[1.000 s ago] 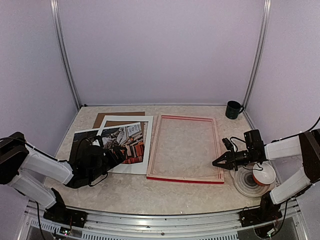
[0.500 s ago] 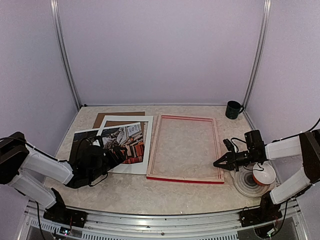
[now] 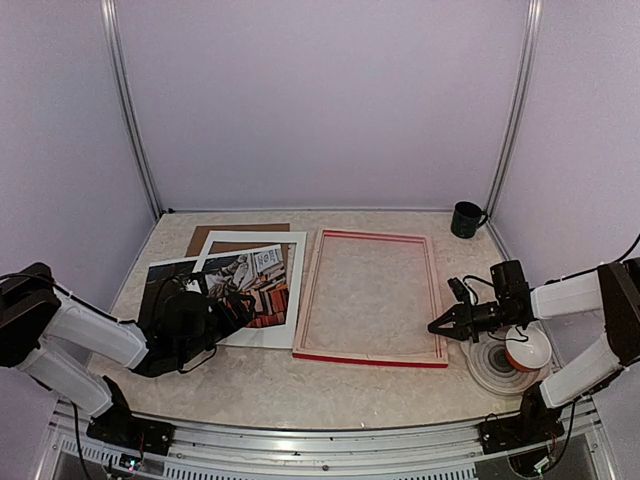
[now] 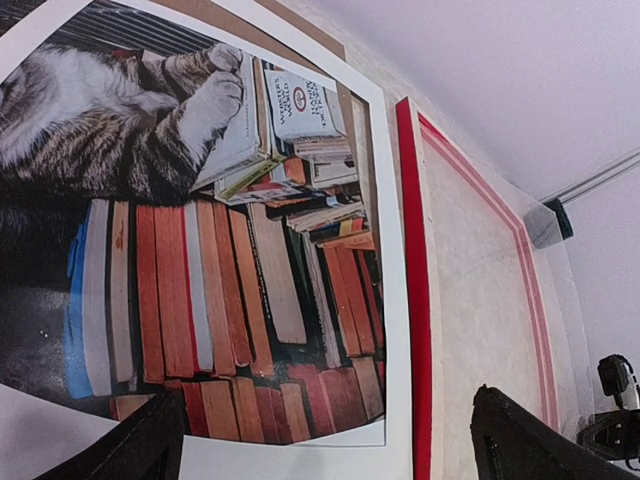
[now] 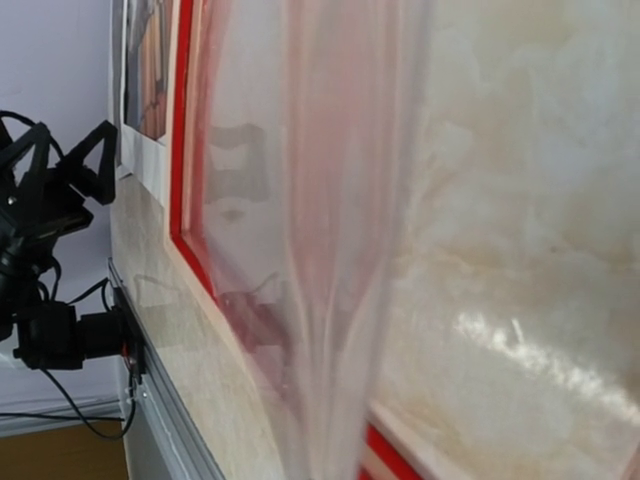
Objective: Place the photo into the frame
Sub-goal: Place the glass panel at the frame body.
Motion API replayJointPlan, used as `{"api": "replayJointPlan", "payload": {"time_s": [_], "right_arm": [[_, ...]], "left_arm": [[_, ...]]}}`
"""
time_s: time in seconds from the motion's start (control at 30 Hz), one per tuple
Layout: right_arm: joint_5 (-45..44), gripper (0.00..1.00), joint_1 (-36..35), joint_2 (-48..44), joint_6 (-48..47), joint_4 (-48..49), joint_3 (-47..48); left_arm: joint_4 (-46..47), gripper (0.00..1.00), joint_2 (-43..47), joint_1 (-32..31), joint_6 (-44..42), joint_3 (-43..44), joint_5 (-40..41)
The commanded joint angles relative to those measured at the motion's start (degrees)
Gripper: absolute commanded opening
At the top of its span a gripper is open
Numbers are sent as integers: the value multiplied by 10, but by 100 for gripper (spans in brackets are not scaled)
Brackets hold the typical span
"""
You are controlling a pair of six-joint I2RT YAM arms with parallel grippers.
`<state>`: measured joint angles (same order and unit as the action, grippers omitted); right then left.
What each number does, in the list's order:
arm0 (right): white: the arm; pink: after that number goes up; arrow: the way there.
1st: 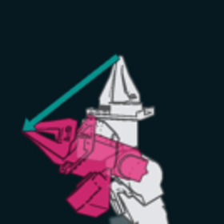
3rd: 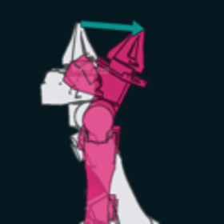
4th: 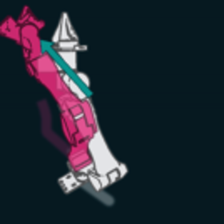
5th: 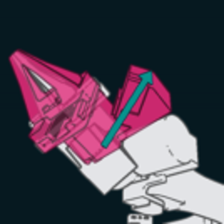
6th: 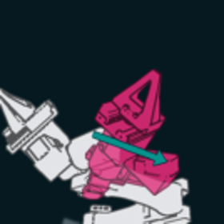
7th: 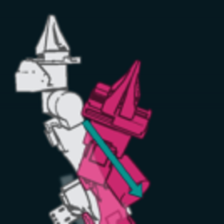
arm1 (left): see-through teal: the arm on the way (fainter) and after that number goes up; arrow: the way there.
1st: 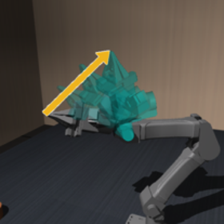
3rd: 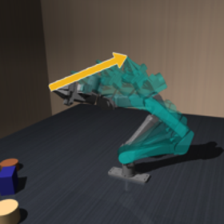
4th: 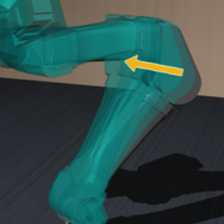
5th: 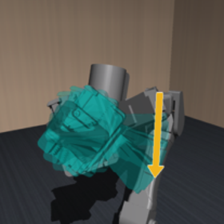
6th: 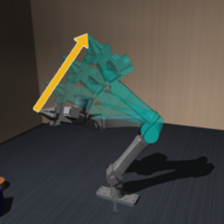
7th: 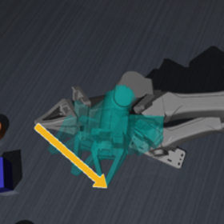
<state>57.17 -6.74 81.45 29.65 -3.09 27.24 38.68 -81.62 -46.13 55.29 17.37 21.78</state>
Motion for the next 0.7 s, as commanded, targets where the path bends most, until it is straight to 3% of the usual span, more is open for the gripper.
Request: {"api": "replayJointPlan", "payload": {"time_s": [0.0,0.4,0.57,0.67], "right_arm": [[16,0,7,8,-4,29,4],[103,0,7,-43,118,200,-30],[131,0,7,-39,220,350,-69],[127,0,7,-36,213,345,-68]], "left_arm": [[14,99,-9,-3,2,3,-3],[19,99,-18,-3,2,7,-7],[23,99,-24,-3,3,10,-10],[24,99,-25,-4,4,10,-12]]}}
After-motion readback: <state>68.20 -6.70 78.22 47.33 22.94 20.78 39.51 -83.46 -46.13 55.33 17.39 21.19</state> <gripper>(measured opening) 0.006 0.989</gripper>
